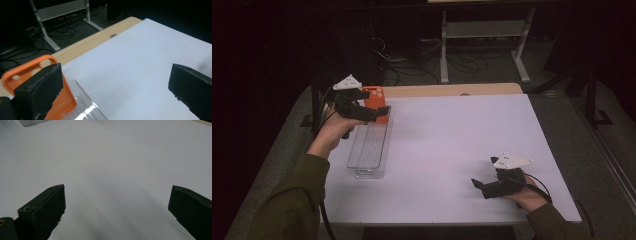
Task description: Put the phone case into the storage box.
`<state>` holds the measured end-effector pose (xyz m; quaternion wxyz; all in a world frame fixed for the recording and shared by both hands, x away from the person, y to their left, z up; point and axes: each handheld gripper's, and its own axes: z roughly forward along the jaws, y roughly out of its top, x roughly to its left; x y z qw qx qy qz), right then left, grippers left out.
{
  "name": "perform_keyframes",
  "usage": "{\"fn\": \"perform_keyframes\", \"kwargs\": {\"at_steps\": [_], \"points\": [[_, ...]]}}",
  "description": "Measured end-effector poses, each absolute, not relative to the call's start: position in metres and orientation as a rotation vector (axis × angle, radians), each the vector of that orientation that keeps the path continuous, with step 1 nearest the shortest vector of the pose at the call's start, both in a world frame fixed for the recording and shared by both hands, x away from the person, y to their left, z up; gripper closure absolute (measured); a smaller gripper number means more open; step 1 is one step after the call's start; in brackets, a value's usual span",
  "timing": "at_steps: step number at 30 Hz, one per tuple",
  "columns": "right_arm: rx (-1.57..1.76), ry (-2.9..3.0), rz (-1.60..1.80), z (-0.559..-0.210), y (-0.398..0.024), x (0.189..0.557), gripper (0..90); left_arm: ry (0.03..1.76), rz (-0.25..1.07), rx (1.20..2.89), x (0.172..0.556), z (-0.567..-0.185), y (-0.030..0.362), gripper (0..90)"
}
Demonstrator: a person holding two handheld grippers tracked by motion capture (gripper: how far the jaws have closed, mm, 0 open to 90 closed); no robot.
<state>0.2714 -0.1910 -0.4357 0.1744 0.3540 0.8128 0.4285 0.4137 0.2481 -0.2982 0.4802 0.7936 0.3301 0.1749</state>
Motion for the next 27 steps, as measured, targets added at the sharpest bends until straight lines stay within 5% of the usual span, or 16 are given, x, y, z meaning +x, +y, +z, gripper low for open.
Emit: {"fn": "perform_keyframes", "kwargs": {"at_steps": [27], "points": [[0.960, 2.319, 1.247, -0.432, -0.192, 0.272, 0.5, 0.656, 0.317, 1.945, 0.347, -0.335, 0.241, 0.0]]}}
